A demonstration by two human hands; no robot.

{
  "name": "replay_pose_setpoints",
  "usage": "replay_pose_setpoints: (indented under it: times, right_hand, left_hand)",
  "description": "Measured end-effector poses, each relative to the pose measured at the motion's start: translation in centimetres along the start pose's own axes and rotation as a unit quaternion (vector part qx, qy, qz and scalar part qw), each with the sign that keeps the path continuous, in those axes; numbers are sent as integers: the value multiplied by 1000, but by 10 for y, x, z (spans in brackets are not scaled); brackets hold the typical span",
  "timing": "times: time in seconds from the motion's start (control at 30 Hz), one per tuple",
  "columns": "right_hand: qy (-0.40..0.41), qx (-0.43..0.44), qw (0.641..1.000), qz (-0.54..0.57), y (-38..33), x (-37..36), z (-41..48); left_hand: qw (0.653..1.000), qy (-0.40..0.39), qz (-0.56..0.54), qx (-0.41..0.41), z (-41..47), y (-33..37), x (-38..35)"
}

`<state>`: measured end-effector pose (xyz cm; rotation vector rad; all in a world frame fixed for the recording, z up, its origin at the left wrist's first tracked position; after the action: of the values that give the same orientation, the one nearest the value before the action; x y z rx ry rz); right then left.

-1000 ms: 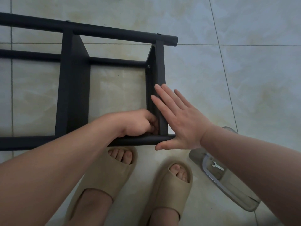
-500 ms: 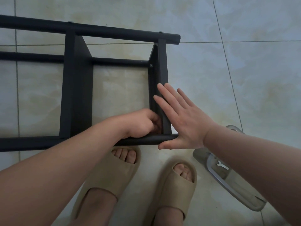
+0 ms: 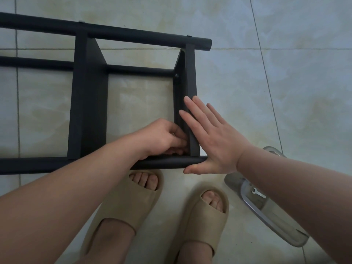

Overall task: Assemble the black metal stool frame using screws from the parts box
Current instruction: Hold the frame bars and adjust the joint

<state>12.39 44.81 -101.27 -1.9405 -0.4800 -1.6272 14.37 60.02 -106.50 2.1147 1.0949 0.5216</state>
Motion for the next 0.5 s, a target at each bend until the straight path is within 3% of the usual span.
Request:
replay_pose_setpoints:
  times: [0.23,0.4,0.5]
  right_hand:
    - [-4,-3,1000,1,0,0,1]
    - [-3,-3,1000,1,0,0,1]
    - [-3,-2,1000,1,0,-1,1]
  left_hand:
    - [999,-21,29,20,1,2,-3]
    - [991,-67,-60,102,4,-2,-8]
    - [987,-84,-58,121,4,-3,-9]
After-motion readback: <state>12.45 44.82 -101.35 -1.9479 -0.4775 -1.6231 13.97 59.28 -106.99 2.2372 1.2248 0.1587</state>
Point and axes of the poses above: each hand's wrist, its own z-axis towards the middle knuckle, its own x-axis out of the back of the hand, y = z × x, the point moved 4 cm from there along z, towards the middle knuckle, and after that the axes turned 7 degrees about y, right-handed, at the moved point
